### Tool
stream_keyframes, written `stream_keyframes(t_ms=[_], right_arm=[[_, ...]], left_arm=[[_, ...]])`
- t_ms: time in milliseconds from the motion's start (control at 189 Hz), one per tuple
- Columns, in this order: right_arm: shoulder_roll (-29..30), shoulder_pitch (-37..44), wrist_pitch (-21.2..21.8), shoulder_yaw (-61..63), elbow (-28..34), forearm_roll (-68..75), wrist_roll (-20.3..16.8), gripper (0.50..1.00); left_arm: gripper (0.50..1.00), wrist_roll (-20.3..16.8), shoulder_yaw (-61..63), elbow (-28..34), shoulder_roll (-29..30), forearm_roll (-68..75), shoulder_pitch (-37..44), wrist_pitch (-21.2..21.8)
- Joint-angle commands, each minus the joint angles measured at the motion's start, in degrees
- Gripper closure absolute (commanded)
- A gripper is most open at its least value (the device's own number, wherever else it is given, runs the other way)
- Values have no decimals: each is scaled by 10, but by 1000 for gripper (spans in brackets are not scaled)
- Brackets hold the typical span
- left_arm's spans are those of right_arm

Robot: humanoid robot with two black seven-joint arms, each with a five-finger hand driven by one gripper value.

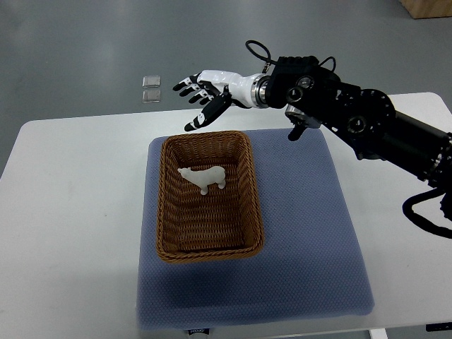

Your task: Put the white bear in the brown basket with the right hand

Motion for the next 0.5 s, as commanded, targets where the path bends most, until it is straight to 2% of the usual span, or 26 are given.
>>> stream_keyframes(t_ms=[0,101,255,371,493], right_arm=[[-12,-48,-3,106,-7,32,10,591],[-9,-89,-10,180,-8,66,48,589],[-2,-163,-25,267,-14,150,126,581],[22,-196,-46,304,-36,228,159,581],[38,-214,-48,343,-61,321,187,581]], left_arm=[[500,0,0,-1,0,1,0,0],[500,0,1,-1,0,1,0,0],[500,0,1,-1,0,1,0,0],[500,0,1,-1,0,1,0,0],[500,0,1,-1,0,1,0,0]])
